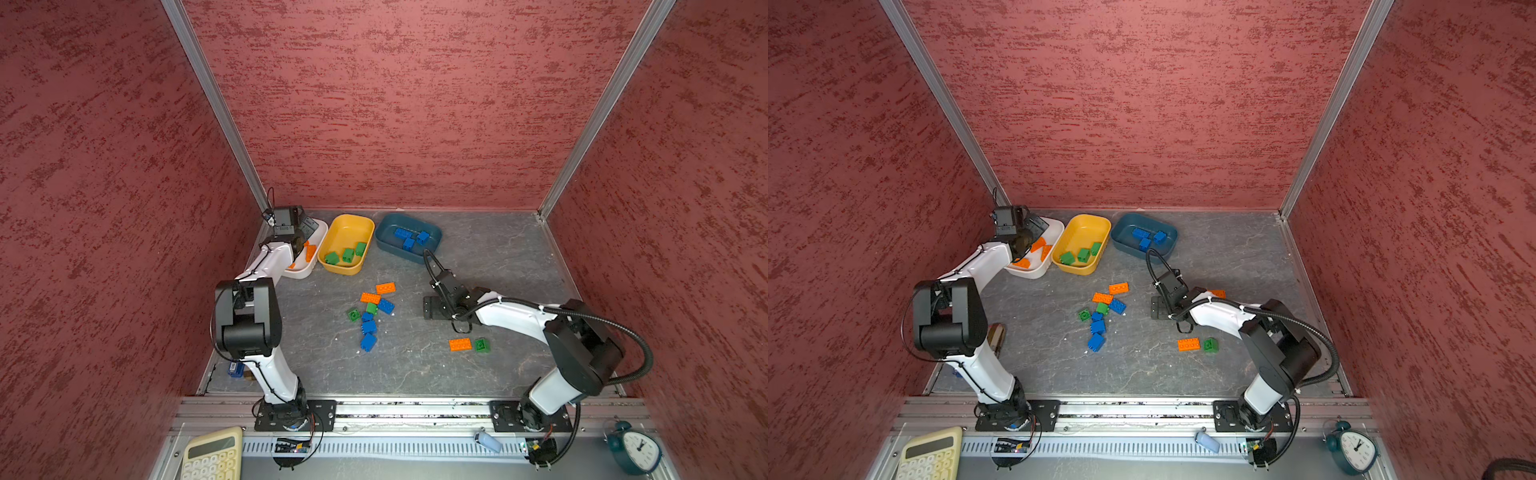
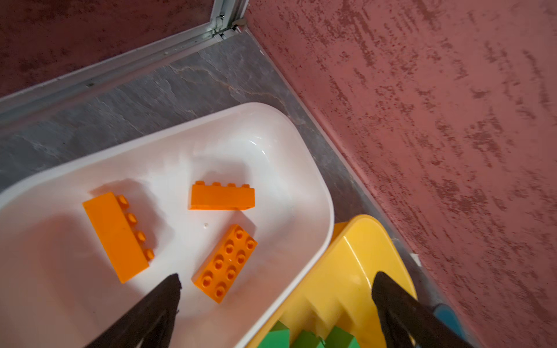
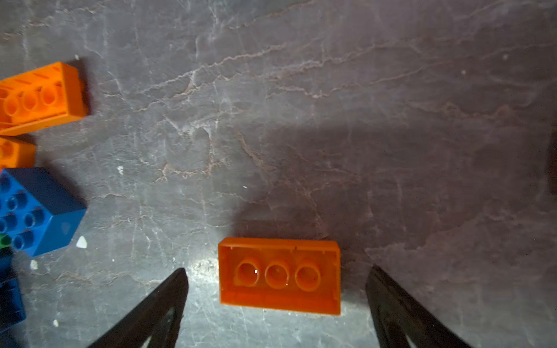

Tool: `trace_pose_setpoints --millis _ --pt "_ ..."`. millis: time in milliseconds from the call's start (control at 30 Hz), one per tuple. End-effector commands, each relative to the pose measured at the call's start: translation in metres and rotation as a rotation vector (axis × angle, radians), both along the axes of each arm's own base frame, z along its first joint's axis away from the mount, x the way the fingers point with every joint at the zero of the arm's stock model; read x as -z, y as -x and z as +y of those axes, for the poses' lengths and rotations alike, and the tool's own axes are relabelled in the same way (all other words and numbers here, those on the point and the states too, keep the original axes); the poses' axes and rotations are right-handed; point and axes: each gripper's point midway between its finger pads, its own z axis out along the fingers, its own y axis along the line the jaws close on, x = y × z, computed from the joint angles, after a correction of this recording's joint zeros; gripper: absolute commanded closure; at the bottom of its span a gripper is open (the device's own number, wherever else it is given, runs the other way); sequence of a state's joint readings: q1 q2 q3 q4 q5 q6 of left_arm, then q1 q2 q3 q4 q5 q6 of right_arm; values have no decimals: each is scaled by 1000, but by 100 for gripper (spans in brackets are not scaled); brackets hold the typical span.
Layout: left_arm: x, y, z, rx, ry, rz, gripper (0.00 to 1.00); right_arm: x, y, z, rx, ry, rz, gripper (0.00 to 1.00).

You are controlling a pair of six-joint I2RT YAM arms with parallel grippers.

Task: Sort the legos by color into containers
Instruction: 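Release the orange brick into the white tub with left while right grasps another, then raise the orange brick with the right gripper and pass it to the left gripper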

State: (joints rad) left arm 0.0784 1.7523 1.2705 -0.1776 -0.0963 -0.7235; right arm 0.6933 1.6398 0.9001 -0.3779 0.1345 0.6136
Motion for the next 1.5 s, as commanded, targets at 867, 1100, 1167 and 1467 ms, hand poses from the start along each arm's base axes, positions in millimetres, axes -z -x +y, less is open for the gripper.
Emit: trace_pose_setpoints --millis 867,1100,1167,1467 --pt "-49 60 -184 425 -96 -84 1 22 11 -2 -17 142 82 25" --pt "-46 60 -204 530 -97 -58 1 15 13 -4 1 103 43 34" --pt "-42 62 -223 647 -73 -29 1 9 9 -1 -23 91 10 38" --pt "-16 93 -280 1021 22 130 0 -50 -25 26 -187 -20 -318 48"
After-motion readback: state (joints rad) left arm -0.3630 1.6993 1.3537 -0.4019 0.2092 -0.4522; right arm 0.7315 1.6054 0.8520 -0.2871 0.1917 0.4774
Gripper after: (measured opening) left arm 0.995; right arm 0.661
